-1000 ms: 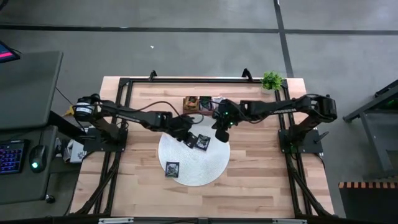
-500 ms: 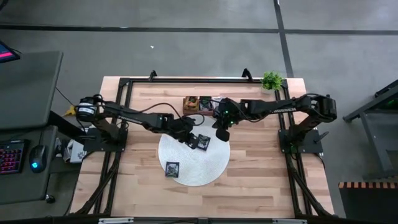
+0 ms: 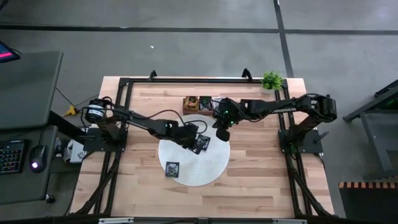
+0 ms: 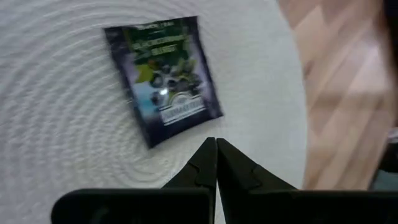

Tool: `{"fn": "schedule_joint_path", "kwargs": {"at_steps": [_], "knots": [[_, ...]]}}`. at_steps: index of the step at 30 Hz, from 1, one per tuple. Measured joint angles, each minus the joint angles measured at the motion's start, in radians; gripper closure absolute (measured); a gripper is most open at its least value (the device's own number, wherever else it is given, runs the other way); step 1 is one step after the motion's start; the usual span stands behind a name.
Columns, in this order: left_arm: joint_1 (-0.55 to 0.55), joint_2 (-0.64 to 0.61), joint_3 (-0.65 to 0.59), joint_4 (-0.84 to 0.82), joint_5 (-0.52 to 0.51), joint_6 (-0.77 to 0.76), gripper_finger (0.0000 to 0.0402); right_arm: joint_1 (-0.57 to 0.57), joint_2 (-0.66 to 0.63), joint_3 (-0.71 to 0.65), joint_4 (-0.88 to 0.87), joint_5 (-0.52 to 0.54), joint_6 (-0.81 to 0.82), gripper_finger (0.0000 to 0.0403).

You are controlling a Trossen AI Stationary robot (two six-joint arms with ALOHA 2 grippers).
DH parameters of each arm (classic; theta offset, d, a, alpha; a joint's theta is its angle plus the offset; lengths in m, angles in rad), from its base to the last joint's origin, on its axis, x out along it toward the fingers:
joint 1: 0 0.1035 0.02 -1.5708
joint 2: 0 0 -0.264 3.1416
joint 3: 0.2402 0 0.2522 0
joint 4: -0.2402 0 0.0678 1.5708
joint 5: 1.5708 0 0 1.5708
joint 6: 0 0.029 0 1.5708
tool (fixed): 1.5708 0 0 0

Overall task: Pick & Place Tea
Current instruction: Put the black tea bag into the middle section of the wooden organizer

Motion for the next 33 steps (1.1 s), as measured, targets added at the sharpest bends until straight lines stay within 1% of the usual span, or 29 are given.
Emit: {"fn": "schedule_joint_path", "kwargs": {"at_steps": [6, 8, 11, 14, 17, 19, 21, 23, 25, 30, 33], "knots": [[0.000, 0.001, -0.002, -0.011, -0.024, -0.005, 0.0401, 0.000, 0.000, 0.000, -0.001, 0.000, 0.000, 0.0402], [0.000, 0.021, 0.002, -0.004, -0.040, -0.007, 0.0401, 0.000, 0.000, 0.000, -0.001, 0.000, 0.000, 0.0402], [0.000, 0.037, 0.009, -0.021, -0.037, -0.004, 0.0401, 0.000, 0.000, 0.000, -0.001, -0.001, 0.000, 0.0402], [0.000, 0.062, 0.041, -0.007, -0.037, 0.000, 0.0401, 0.000, 0.000, 0.000, -0.002, 0.000, 0.000, 0.0402], [0.000, 0.102, 0.072, -0.049, -0.039, 0.008, 0.0401, 0.000, 0.000, 0.000, -0.002, -0.001, 0.000, 0.0402], [0.000, 0.137, 0.107, -0.038, -0.026, 0.019, 0.0401, 0.000, 0.000, 0.000, -0.002, -0.001, 0.000, 0.0402], [0.000, 0.167, 0.138, -0.086, -0.021, 0.021, 0.0401, 0.000, 0.000, 0.000, -0.003, -0.002, 0.000, 0.0402], [0.000, 0.187, 0.169, -0.132, -0.020, 0.021, 0.0401, 0.000, 0.000, 0.000, -0.003, -0.013, 0.000, 0.0402], [0.000, 0.224, 0.195, -0.140, -0.005, 0.022, 0.0401, 0.000, 0.000, 0.000, -0.003, -0.033, 0.000, 0.0402], [0.000, 0.235, 0.205, -0.154, 0.008, 0.029, 0.0401, 0.000, 0.000, 0.000, -0.033, -0.107, 0.006, 0.0401], [0.000, 0.236, 0.204, -0.156, -0.011, 0.029, 0.0401, -0.002, -0.001, 0.000, -0.098, -0.103, 0.008, 0.0383]]}}
